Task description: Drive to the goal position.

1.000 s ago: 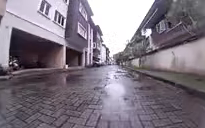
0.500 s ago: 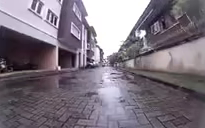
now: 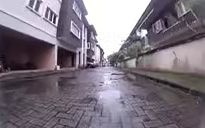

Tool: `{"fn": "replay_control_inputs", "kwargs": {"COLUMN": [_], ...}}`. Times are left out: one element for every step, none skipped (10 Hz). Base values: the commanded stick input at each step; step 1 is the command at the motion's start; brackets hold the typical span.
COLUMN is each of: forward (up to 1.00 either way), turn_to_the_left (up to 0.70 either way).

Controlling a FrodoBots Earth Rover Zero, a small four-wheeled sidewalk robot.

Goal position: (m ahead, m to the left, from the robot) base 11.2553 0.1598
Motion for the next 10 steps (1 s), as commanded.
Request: {"fn": "replay_control_inputs", "kwargs": {"forward": [0.70,0.70,0.70,0.70,0.70,0.70,0.70,0.70,0.70,0.70], "turn_to_the_left": [0.00,0.00,0.00,0.00,0.00,0.00,0.00,0.00,0.00,0.00]}}
